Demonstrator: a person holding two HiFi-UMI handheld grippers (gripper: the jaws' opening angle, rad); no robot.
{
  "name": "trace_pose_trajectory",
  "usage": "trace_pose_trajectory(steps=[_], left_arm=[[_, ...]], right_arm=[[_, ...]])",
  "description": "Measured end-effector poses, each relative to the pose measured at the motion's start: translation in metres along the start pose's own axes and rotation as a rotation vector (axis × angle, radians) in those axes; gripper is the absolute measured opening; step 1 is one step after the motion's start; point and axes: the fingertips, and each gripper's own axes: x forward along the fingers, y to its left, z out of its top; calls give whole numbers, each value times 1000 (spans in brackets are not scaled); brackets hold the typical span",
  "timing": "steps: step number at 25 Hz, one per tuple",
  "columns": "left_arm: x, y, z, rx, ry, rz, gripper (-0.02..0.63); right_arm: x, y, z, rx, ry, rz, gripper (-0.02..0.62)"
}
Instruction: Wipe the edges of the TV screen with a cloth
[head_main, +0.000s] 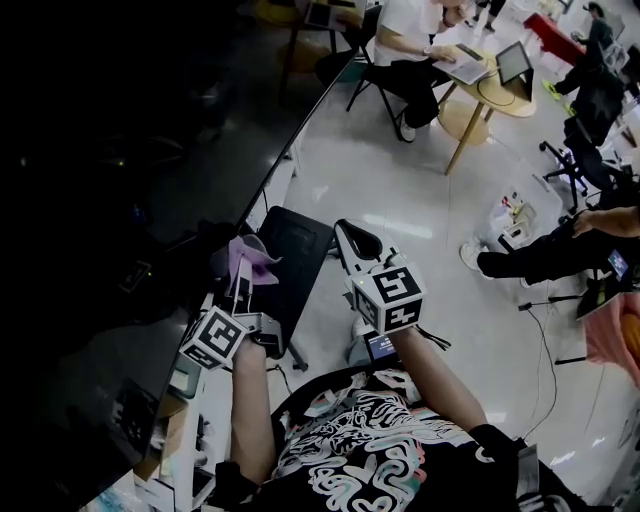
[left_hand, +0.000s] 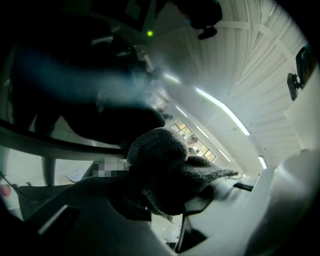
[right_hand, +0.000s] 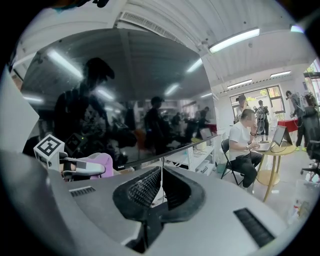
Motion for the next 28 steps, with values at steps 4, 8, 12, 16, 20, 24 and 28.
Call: trace_pose_trajectory(steps=[4, 8, 12, 16, 20, 24, 28], left_arm=[[9, -6, 1, -8, -13, 4, 112], [17, -8, -2, -9, -8, 4, 112], [25, -10, -1, -14, -9, 3, 112], [33, -9, -2, -21, -14, 11, 112], [45, -12, -3, -24, -10, 14, 112], [54, -14, -4, -28, -12, 20, 112], [64, -13, -5, -33, -15, 22, 112]], right_arm=[[8, -6, 8, 5, -4, 25, 31], [17, -9, 12, 9, -2, 48, 29], [26, -14, 9, 3, 5, 61, 30], [35, -20, 8, 6, 12, 73, 29], [43, -32, 10, 8, 13, 77, 31], [46, -40, 13, 13, 14, 87, 31], [52, -51, 11, 17, 19, 88, 31]])
